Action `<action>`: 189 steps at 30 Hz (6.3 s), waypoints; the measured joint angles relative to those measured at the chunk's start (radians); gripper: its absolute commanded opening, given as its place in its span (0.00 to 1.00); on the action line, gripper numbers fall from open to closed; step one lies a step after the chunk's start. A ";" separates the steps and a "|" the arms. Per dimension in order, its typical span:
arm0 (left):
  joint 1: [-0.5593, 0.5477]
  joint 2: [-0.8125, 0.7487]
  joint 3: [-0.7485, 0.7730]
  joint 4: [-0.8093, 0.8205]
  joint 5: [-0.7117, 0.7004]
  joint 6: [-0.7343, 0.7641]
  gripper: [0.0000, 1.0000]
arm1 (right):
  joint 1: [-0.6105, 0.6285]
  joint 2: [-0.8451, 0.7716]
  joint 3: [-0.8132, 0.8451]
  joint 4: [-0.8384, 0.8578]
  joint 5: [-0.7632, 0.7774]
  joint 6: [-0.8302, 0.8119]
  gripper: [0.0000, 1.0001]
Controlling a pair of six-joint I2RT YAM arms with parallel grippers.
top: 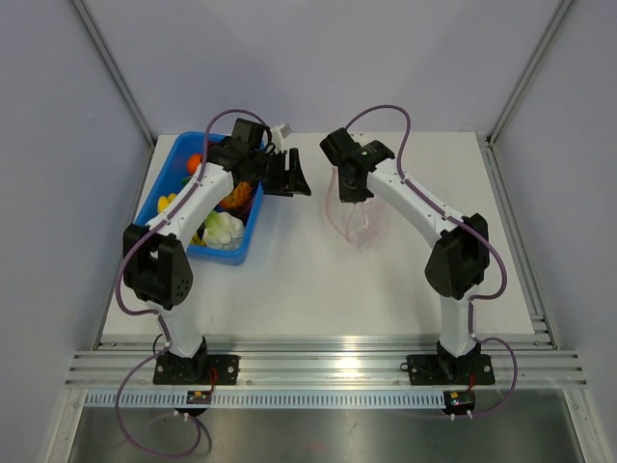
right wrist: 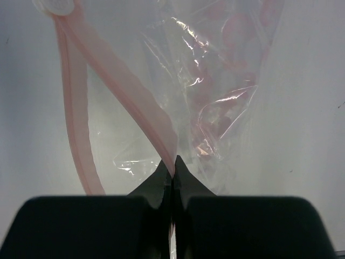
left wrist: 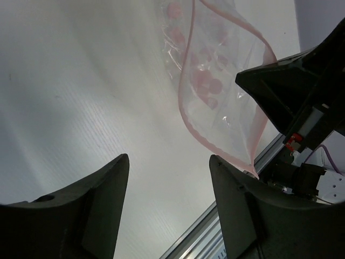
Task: Place the food in the zip-top bag and seal the zipper
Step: Open the zipper of the food storage bag at the center of the board, then pick up the fake fruit from the bin, then place the fake fruit in the zipper food storage bag.
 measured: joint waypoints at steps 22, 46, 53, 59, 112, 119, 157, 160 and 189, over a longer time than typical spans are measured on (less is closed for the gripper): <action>0.462 -0.034 0.027 0.100 -0.422 -0.296 0.59 | 0.000 -0.010 0.002 -0.008 -0.019 -0.020 0.00; 0.545 0.280 0.110 0.290 -0.509 -0.585 0.37 | 0.000 -0.045 0.002 0.006 -0.045 -0.035 0.00; 0.545 0.323 0.124 0.351 -0.465 -0.644 0.37 | 0.000 -0.045 0.002 0.006 -0.045 -0.039 0.00; 0.545 0.332 0.135 0.387 -0.441 -0.671 0.37 | 0.000 -0.045 0.009 0.005 -0.045 -0.041 0.00; 0.546 0.341 -0.003 0.563 -0.391 -0.874 0.13 | 0.000 -0.045 0.032 -0.005 -0.052 -0.046 0.00; 0.546 0.335 -0.003 0.562 -0.391 -0.882 0.00 | 0.000 -0.045 0.032 -0.005 -0.052 -0.046 0.00; 0.545 -0.060 0.124 0.113 -0.272 -0.333 0.00 | 0.049 -0.023 0.114 -0.028 -0.053 -0.042 0.00; 0.545 -0.098 0.131 0.087 -0.244 -0.302 0.00 | 0.078 0.015 0.201 -0.029 -0.066 -0.043 0.00; 0.516 -0.249 0.016 0.101 0.015 -0.285 0.00 | 0.141 0.235 0.319 -0.010 -0.214 -0.029 0.46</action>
